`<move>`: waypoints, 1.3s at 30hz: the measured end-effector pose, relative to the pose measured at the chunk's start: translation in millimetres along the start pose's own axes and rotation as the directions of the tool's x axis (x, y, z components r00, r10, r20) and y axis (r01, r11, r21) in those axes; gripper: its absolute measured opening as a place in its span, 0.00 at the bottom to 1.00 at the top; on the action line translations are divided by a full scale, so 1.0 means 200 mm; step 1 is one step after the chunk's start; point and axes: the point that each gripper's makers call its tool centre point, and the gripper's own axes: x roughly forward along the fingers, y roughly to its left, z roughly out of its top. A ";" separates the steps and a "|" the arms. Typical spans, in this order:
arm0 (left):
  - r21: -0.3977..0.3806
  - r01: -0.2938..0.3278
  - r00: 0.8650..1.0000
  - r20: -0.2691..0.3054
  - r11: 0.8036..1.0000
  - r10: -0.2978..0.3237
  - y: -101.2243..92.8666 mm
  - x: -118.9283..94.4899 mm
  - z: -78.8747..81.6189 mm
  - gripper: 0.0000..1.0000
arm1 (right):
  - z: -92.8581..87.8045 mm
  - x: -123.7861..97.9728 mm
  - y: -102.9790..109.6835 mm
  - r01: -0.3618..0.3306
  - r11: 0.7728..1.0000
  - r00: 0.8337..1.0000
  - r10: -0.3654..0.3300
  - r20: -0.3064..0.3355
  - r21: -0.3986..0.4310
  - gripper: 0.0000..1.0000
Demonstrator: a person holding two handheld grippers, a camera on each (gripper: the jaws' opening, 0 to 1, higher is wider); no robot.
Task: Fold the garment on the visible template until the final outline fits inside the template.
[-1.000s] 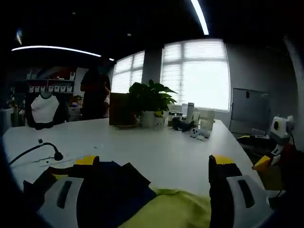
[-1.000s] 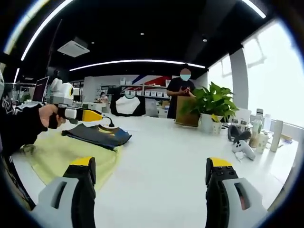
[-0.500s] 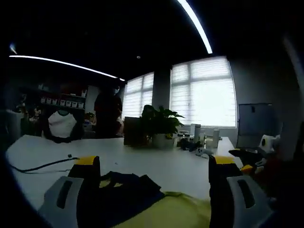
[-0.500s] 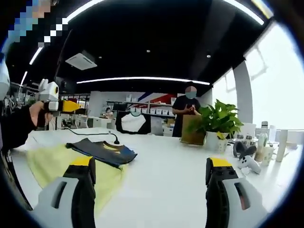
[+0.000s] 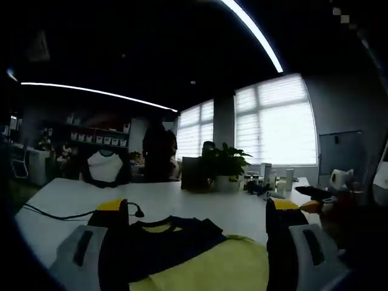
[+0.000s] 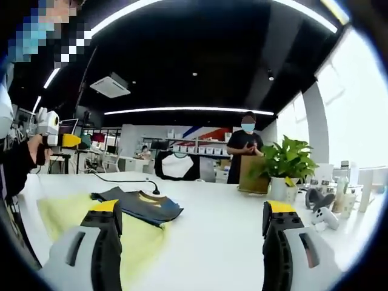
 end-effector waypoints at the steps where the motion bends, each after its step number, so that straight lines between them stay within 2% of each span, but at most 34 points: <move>1: -0.001 -0.009 1.000 -0.008 1.000 0.009 0.01 -0.03 -0.01 0.87 | 0.00 0.00 0.01 -0.007 1.000 1.000 0.007 0.007 -0.015 0.99; 5: -0.002 -0.063 0.997 -0.051 0.998 0.063 0.07 -0.12 -0.11 0.90 | -0.02 -0.01 0.05 -0.045 0.998 0.999 0.044 -0.021 -0.044 0.99; 7: -0.011 -0.069 0.996 -0.066 0.998 0.068 0.07 -0.17 -0.13 0.89 | -0.02 -0.01 0.06 -0.049 0.997 0.999 0.049 -0.012 -0.059 0.99; 8: -0.013 -0.069 0.996 -0.065 0.998 0.068 0.07 -0.19 -0.14 0.89 | 0.00 -0.01 0.09 -0.076 0.990 0.997 0.078 0.013 -0.115 0.99; 9: -0.017 -0.070 0.996 -0.062 0.997 0.068 0.06 -0.21 -0.14 0.89 | 0.00 -0.01 0.11 -0.091 0.989 0.996 0.092 0.009 -0.121 0.99; 12: -0.004 -0.073 0.995 -0.072 0.997 0.072 0.05 -0.26 -0.15 0.89 | -0.03 -0.01 0.14 -0.115 0.990 0.993 0.115 -0.009 -0.085 0.99; 21: 0.008 -0.101 0.986 -0.131 0.995 0.101 0.05 -0.37 -0.24 0.87 | -0.06 -0.02 0.19 -0.138 0.989 0.990 0.137 -0.022 -0.061 0.99; 29: 0.009 -0.135 0.962 -0.240 0.991 0.133 0.06 -0.49 -0.44 0.85 | -0.18 -0.08 0.21 -0.166 0.985 0.980 0.161 -0.120 -0.037 0.96; 32: 0.023 -0.144 0.953 -0.265 0.989 0.145 0.07 -0.53 -0.50 0.83 | -0.20 -0.09 0.22 -0.177 0.983 0.974 0.168 -0.149 -0.048 0.95; 35: 0.045 -0.162 0.937 -0.306 0.986 0.168 0.08 -0.58 -0.57 0.83 | -0.23 -0.11 0.25 -0.199 0.978 0.966 0.185 -0.181 -0.059 0.94; 39: 0.024 -0.156 0.933 -0.323 0.987 0.156 0.05 -0.61 -0.61 0.81 | -0.29 -0.14 0.29 -0.223 0.973 0.954 0.205 -0.220 -0.060 0.93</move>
